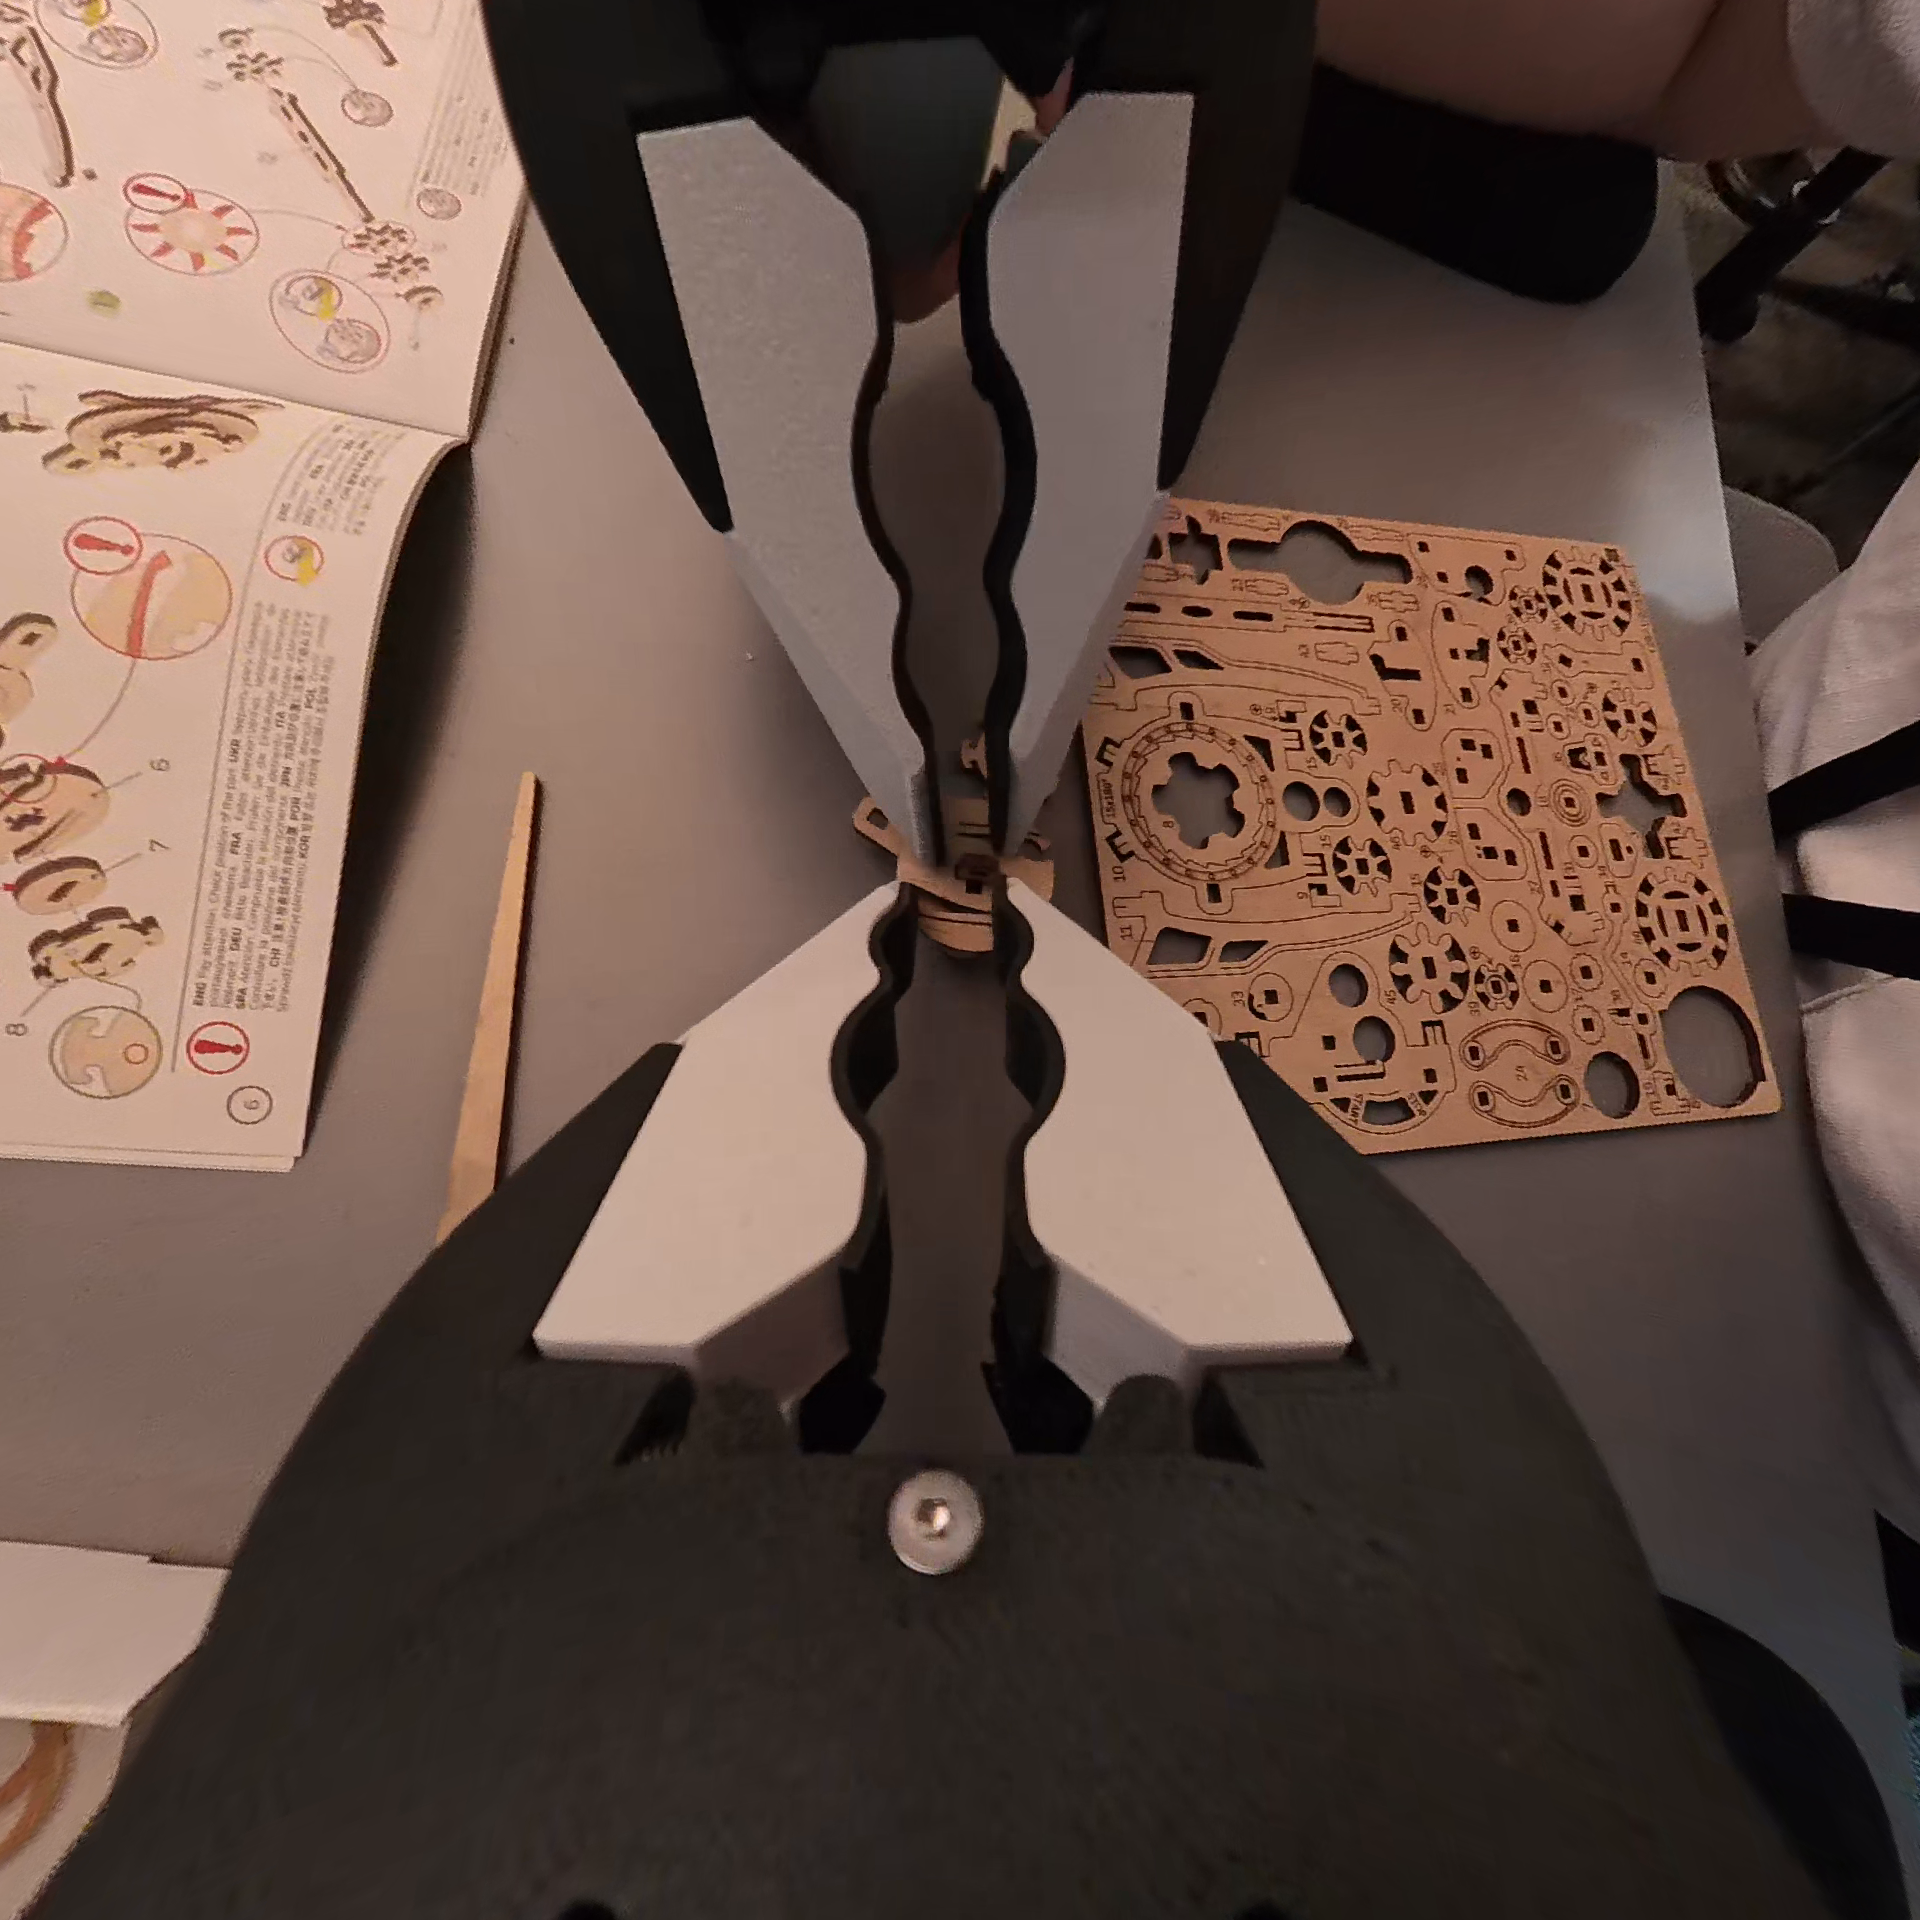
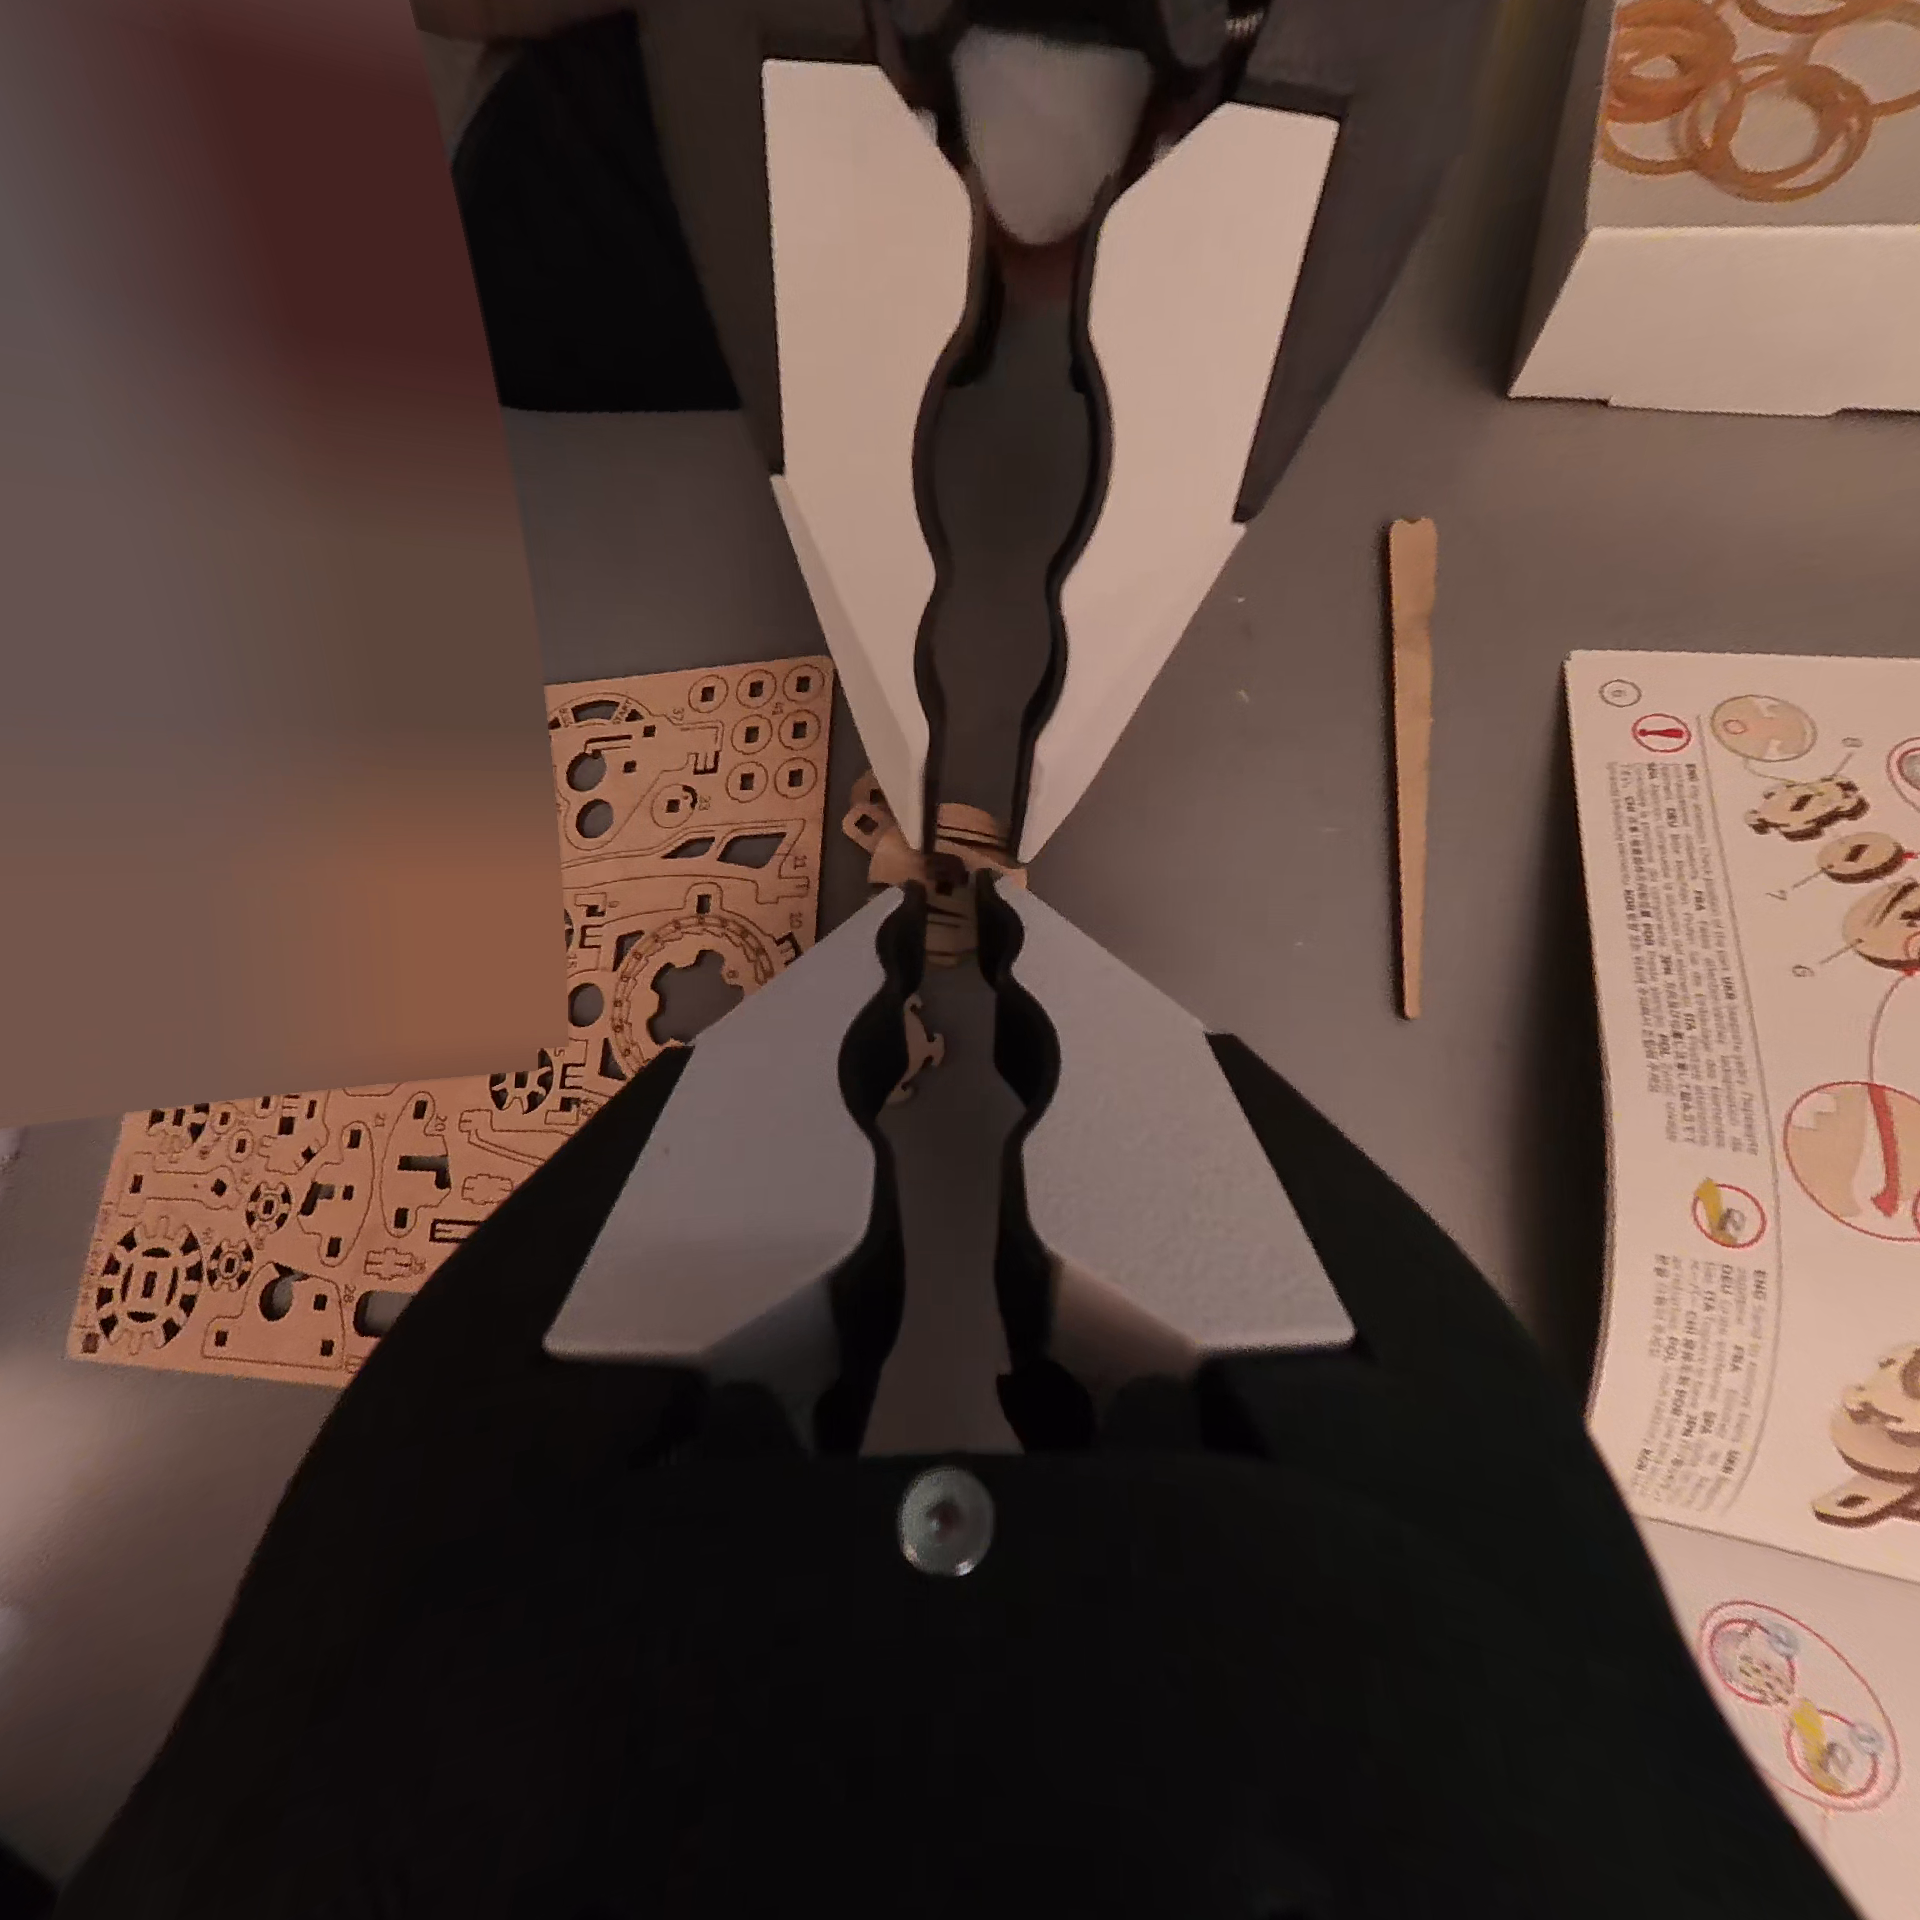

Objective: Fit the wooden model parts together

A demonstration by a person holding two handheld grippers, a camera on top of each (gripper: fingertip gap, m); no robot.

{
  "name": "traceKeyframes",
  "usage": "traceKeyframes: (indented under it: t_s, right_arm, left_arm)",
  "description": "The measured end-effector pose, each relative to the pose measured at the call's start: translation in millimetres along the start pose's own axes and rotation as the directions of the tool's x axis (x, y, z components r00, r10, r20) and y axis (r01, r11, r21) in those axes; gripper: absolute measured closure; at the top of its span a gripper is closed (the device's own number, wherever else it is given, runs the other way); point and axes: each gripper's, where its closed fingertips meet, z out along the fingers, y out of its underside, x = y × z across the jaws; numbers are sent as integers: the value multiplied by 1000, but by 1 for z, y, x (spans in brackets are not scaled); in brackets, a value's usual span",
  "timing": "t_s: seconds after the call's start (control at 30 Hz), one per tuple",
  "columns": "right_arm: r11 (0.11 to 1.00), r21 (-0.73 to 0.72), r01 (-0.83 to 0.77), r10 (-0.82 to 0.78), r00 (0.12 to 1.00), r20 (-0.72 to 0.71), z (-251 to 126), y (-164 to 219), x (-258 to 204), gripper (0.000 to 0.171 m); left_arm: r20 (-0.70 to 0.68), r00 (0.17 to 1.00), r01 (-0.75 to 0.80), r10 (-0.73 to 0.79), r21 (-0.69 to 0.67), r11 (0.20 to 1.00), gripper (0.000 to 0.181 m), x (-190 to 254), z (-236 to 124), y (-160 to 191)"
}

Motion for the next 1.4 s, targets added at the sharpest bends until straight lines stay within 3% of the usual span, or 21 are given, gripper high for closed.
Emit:
traceKeyframes:
  t_s: [0.23,0.33,0.67,1.2,1.4]
  right_arm:
    - [997,73,-32,31,999,26,-7,-11,0,166]
    - [1000,28,-13,14,1000,-10,-5,-4,4,167]
    - [999,-32,17,-17,1000,-22,-1,2,-2,169]
    - [997,-80,7,-12,998,-65,-2,4,-5,169]
    - [997,-70,-16,11,998,-60,-3,5,-5,169]
  left_arm:
    - [19,1000,-1,1,15,1000,169,0,-7,-6]
    - [18,998,60,-59,-65,996,162,6,-2,2]
    - [111,992,77,-67,-86,993,163,4,1,0]
    - [194,978,-59,80,-109,992,159,5,8,-2]
    - [166,985,-37,49,-73,997,155,-2,5,-1]
